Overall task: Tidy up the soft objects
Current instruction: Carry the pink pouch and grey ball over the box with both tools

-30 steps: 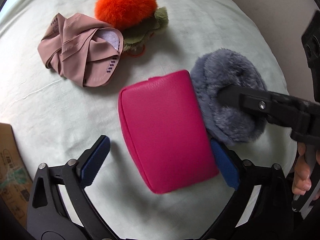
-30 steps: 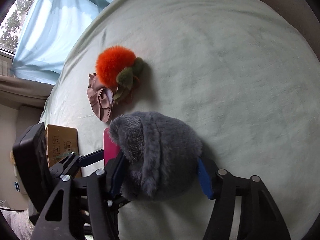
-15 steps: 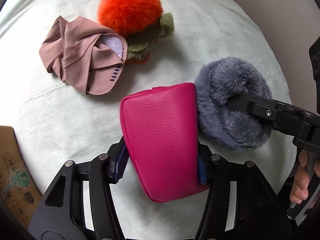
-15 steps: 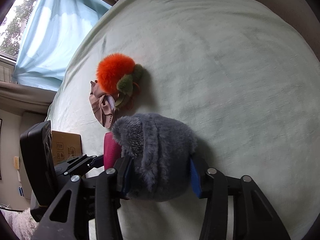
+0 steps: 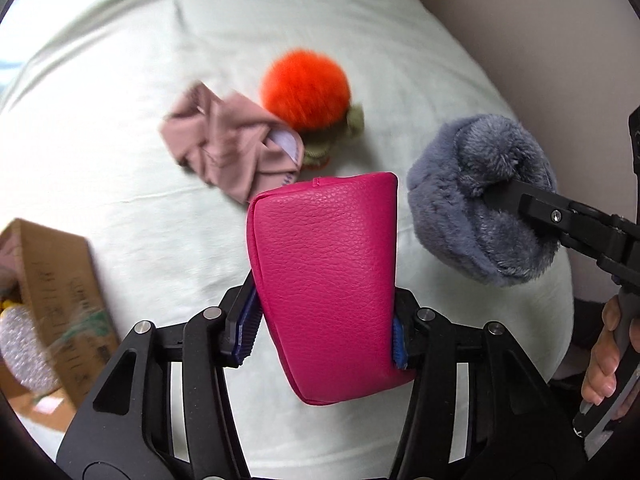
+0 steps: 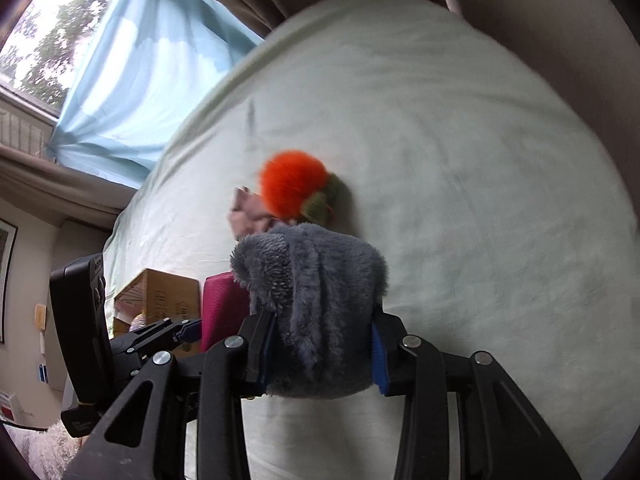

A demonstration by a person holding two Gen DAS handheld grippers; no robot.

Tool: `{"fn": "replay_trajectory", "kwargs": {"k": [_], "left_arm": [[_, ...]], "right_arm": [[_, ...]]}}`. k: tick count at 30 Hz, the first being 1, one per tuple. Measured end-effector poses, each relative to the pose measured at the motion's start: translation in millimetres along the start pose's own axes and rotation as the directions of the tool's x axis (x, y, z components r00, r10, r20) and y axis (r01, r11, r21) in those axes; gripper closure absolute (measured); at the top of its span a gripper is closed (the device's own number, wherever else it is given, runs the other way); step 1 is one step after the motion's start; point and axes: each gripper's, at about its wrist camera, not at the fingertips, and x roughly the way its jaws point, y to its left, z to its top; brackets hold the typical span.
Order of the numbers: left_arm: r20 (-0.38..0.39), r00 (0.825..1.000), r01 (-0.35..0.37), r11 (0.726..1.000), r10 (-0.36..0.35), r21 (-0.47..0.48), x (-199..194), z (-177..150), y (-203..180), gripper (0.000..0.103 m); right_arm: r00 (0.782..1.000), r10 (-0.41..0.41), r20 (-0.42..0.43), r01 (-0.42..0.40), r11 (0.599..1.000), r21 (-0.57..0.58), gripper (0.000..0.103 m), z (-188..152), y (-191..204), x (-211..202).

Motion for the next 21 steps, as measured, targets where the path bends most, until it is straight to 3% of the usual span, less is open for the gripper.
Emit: {"fn": "replay_trajectory", "kwargs": {"k": [11, 21], "left_arm": [[0.160, 0.986, -0.020, 0.991, 0.041, -0.132, -117.1, -11.8, 13.4, 0.056], [0.274, 0.957, -0.031, 0.972, 0.096, -0.235, -242.7, -55.9, 55.7, 0.056]], "right_arm": [[0.998, 0.004, 0.065, 0.005, 0.990, -0.143, 0.068, 0.8, 87.0, -80.0], [0.993, 0.040, 0.115, -0.008, 0.965, -0.262, 0.068, -18.0, 193.0, -122.3]]}}
